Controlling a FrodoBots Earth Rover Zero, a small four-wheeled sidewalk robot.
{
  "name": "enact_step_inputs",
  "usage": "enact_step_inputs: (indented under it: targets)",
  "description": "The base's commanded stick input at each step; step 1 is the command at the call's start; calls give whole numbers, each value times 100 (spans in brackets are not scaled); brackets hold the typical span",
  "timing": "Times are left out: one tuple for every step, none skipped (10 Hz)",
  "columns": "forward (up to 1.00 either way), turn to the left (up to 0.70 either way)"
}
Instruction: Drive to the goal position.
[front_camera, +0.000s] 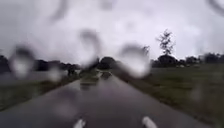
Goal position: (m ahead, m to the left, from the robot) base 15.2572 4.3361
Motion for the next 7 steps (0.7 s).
enact_step_inputs:
  targets:
    - [85, 0]
    - [85, 0]
    - [85, 0]
    - [85, 0]
    - [85, 0]
    - [85, 0]
    - [85, 0]
